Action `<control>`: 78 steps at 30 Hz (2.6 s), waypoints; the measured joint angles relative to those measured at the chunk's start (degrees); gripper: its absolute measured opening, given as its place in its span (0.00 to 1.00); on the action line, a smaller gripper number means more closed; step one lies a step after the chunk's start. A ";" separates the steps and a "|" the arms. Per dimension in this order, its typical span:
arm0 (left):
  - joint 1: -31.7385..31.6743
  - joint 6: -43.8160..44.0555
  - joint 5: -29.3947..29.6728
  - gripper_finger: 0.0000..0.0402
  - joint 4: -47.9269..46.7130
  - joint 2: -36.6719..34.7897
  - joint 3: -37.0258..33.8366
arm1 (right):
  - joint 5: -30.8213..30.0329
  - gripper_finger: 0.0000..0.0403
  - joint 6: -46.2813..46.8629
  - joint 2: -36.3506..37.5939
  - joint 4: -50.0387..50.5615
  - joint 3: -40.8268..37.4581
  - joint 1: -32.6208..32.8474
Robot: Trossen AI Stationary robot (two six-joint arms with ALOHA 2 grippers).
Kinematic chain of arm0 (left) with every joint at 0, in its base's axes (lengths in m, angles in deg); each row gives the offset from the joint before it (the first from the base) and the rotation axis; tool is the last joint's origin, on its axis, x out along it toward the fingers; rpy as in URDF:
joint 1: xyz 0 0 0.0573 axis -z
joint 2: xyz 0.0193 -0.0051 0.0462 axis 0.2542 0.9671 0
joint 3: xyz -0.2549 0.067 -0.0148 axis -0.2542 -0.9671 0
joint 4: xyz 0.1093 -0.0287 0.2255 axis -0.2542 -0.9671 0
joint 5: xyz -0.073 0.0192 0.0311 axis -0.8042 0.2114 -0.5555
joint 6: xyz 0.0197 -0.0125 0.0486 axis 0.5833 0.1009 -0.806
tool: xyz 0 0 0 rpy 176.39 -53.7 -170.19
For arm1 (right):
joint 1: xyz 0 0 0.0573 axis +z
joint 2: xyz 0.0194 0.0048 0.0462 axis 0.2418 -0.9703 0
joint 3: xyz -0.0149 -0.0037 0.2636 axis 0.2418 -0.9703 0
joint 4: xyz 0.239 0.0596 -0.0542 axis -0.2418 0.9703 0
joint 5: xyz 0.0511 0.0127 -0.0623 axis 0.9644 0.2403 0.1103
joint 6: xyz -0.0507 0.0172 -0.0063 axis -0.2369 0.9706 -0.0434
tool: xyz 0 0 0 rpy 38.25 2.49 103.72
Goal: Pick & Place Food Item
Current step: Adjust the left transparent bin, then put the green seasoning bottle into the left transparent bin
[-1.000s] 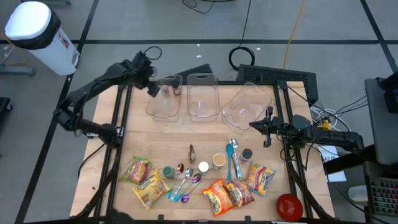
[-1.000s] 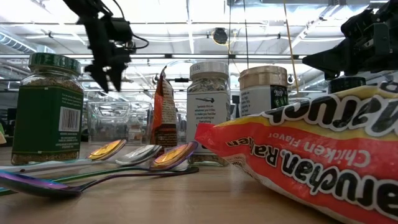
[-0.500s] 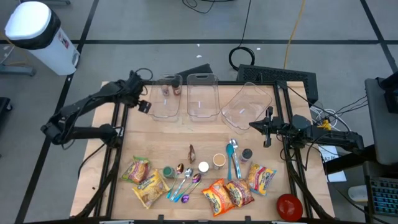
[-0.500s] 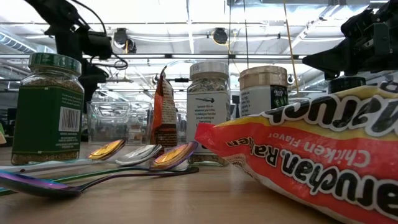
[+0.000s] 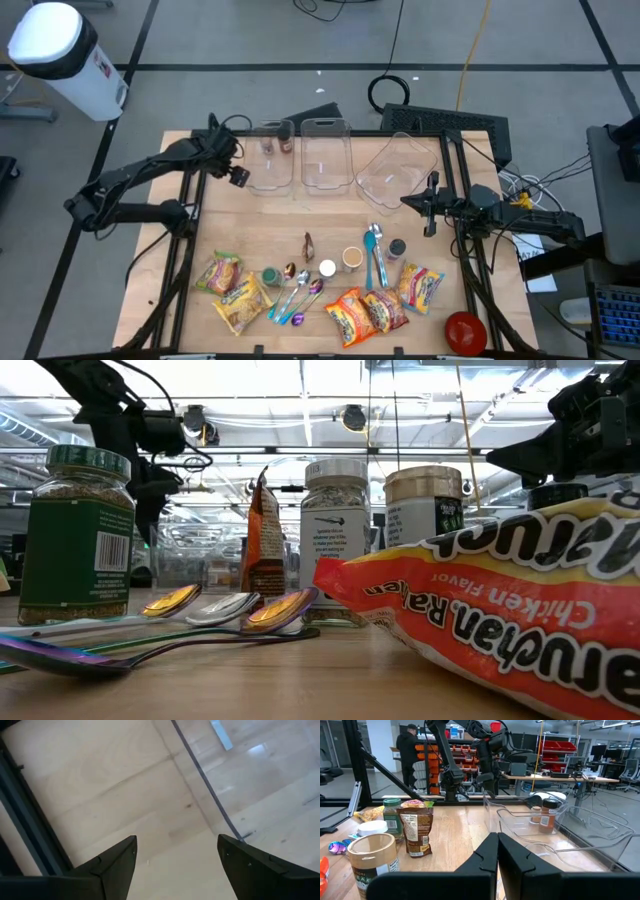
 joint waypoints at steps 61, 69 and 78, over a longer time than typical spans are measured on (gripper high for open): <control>34.89 -9.23 -36.45 0.68 46.76 -25.10 -12.55 | -0.01 0.00 0.00 0.02 0.00 0.02 -0.02; 54.36 -13.58 -12.46 0.69 22.40 -15.80 2.54 | 0.00 0.00 0.00 0.00 0.00 0.02 0.00; 66.60 -12.27 -4.55 0.75 2.51 3.68 17.36 | -0.01 0.00 0.00 0.02 0.00 0.00 -0.02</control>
